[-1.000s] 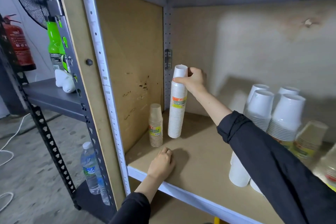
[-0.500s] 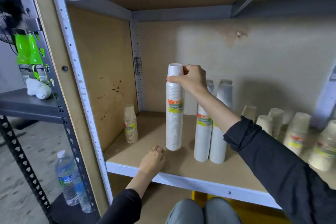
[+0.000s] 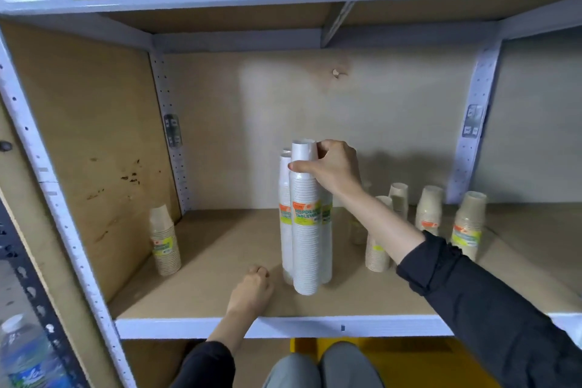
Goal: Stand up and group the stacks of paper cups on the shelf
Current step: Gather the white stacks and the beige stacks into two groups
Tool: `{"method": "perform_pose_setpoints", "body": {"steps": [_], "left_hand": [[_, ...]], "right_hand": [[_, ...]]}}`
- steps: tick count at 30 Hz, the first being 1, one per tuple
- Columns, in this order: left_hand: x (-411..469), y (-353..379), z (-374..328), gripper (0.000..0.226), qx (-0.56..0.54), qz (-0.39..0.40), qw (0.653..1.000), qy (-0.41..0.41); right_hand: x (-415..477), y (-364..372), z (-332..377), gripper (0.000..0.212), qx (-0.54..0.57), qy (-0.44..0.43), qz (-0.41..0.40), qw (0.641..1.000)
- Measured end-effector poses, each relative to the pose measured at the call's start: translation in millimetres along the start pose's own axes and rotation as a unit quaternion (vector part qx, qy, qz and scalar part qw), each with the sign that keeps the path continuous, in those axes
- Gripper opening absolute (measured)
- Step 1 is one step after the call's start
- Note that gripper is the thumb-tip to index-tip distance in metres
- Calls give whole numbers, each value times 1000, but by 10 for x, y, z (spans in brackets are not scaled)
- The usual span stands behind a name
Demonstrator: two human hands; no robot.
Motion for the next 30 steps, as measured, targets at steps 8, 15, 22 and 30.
{"method": "perform_pose_setpoints", "body": {"steps": [8, 15, 22, 30], "left_hand": [[35, 197, -135, 32, -3, 31, 999, 17], [2, 232, -170, 33, -1, 32, 999, 21], [3, 237, -133, 32, -18, 29, 999, 22], [8, 240, -139, 31, -17, 30, 999, 29]], "right_hand": [[-40, 31, -288, 46, -26, -1, -14, 1000], [-91, 99, -323, 43, -41, -25, -30, 998], [-36, 137, -402, 52, -40, -20, -27, 999], [10, 180, -403, 40, -20, -3, 49, 999]]}}
Point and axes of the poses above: each hand's wrist, its own x-axis towards the middle knuckle, its own y-axis out of the palm, z = x × y, the point moved 8 cm from there along x, towards the middle knuckle, and after that the axes turned 9 degrees about -z, right-handed, at the moved point
